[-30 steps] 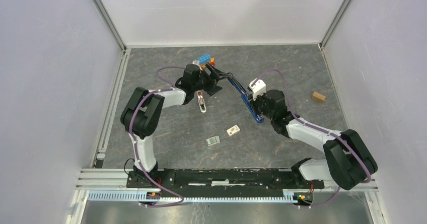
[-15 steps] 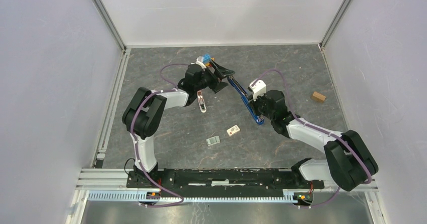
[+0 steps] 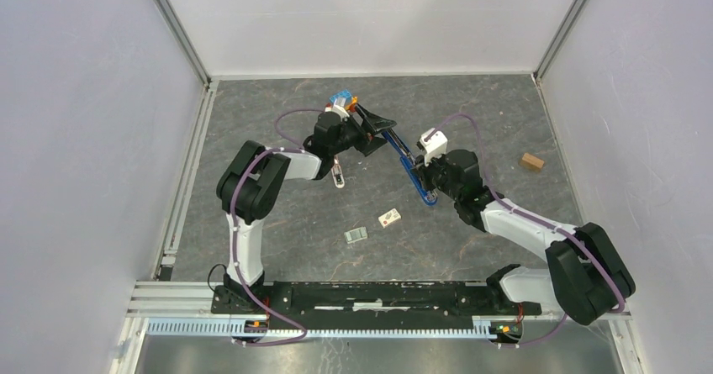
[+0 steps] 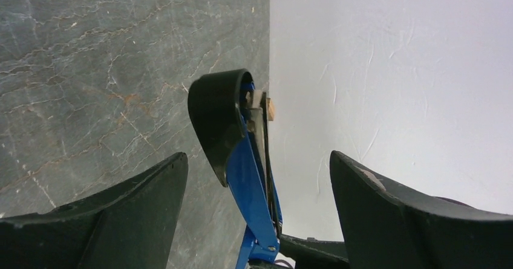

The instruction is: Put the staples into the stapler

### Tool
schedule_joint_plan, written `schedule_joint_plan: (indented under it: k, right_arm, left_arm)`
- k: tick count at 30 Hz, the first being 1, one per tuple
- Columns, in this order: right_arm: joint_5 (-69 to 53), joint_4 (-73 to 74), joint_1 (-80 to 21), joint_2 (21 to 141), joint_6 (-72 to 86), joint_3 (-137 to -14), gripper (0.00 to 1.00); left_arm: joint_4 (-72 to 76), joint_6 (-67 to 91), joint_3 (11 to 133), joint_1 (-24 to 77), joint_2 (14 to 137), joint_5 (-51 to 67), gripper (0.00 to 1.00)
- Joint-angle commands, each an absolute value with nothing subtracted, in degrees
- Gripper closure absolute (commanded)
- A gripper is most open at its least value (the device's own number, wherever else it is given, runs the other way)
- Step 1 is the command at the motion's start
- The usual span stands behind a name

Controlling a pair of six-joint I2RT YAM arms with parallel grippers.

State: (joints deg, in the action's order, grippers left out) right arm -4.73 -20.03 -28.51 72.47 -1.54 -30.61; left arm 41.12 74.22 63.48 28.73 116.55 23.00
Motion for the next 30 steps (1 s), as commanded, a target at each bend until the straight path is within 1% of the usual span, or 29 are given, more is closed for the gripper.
schedule_joint_plan:
  k: [1, 10, 14, 17, 19, 27, 30]
  right_arm:
    - [-6.37, -27.86, -28.76, 70.82, -0.32, -30.87, 1.0]
    - [-9.87, -24.21, -28.83, 74.11, -2.02, -31.96, 1.0]
    - [-10.1, -23.97, -28.78, 76.15, -3.07, -32.17, 1.0]
    - [-10.23, -25.29, -28.78, 77.43, -2.91, -31.8, 1.0]
    - [-10.13, -25.99, -28.82, 78.48, -2.98, -31.64, 1.0]
    - [-8.24, -22.91, -28.76, 83.46, -7.08, -35.12, 1.0]
    - [-8.51, -22.62, -28.81, 85.19, -7.39, -35.9, 1.0]
  left_arm:
    - [51.92, 78.65, 62.53, 28.94, 119.81, 24.08, 0.09]
    - [51.05, 73.24, 64.34, 28.14, 120.67, 24.53, 0.23]
    - [51.79, 71.71, 63.37, 27.78, 120.13, 25.35, 0.3]
    - [51.87, 70.08, 62.2, 27.64, 119.12, 24.83, 0.33]
    - [50.8, 69.02, 62.47, 27.45, 118.73, 24.72, 0.39]
    - [43.79, 63.22, 64.74, 27.29, 116.82, 23.99, 0.55]
    - [40.99, 58.98, 65.04, 27.27, 115.35, 23.51, 0.67]
